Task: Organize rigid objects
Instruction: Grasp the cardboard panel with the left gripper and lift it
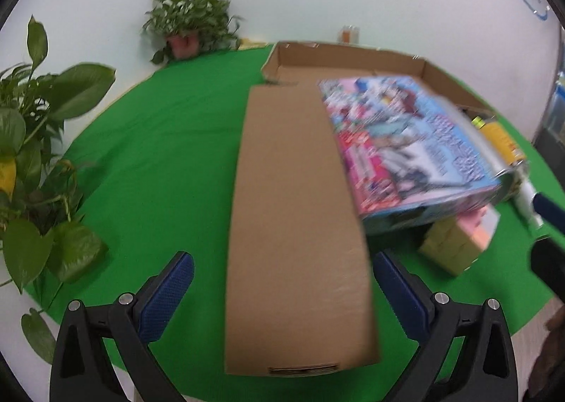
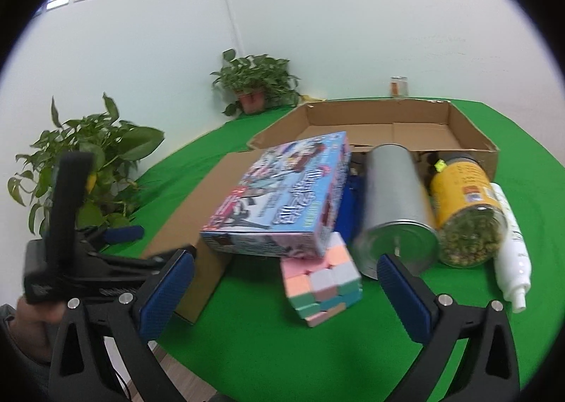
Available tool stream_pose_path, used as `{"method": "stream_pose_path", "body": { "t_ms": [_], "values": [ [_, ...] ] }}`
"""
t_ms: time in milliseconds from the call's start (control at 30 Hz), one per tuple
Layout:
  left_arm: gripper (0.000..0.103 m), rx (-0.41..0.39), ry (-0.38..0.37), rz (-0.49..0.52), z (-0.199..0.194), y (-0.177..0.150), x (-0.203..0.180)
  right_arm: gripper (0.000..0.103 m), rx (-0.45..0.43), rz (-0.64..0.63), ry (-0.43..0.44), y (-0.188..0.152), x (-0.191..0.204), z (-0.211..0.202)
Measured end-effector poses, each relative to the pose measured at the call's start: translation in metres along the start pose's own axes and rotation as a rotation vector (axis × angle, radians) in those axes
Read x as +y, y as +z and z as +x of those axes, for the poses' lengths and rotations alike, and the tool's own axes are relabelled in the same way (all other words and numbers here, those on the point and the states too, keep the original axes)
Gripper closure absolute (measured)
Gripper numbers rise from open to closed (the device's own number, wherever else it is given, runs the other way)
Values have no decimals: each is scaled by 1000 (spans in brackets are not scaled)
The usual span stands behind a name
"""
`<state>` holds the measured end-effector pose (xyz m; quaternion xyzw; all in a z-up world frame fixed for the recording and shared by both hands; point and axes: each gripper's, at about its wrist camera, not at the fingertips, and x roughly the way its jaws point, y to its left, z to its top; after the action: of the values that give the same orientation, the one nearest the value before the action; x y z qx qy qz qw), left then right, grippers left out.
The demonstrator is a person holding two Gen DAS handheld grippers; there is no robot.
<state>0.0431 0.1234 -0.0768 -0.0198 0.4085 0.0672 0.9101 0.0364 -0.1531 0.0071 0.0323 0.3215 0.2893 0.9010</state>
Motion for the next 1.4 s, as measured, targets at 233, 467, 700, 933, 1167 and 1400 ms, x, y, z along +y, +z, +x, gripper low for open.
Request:
{"method": "stream_pose_path", "body": {
  "t_ms": [233, 467, 700, 933, 1167, 1400],
  "values": [
    [25, 3, -82, -23, 10, -13, 23, 0, 65, -33, 63, 2, 26, 20],
    [25, 4, -69, -32, -10, -31, 45, 0, 113, -20, 144, 28, 48, 39],
    [24, -17, -70, -50, -23, -46, 51, 0, 242, -33, 265, 76, 91, 77],
    [24, -28, -73, -53, -35, -59, 45, 0, 512, -26, 165, 94, 125, 152],
    [25, -17, -89, -50, -33, -54, 43, 0, 682, -81, 26, 74, 146, 200],
    [25, -37, -84, -23, -37, -55, 37, 6, 675, -73, 3, 65, 146, 202]
  ]
}}
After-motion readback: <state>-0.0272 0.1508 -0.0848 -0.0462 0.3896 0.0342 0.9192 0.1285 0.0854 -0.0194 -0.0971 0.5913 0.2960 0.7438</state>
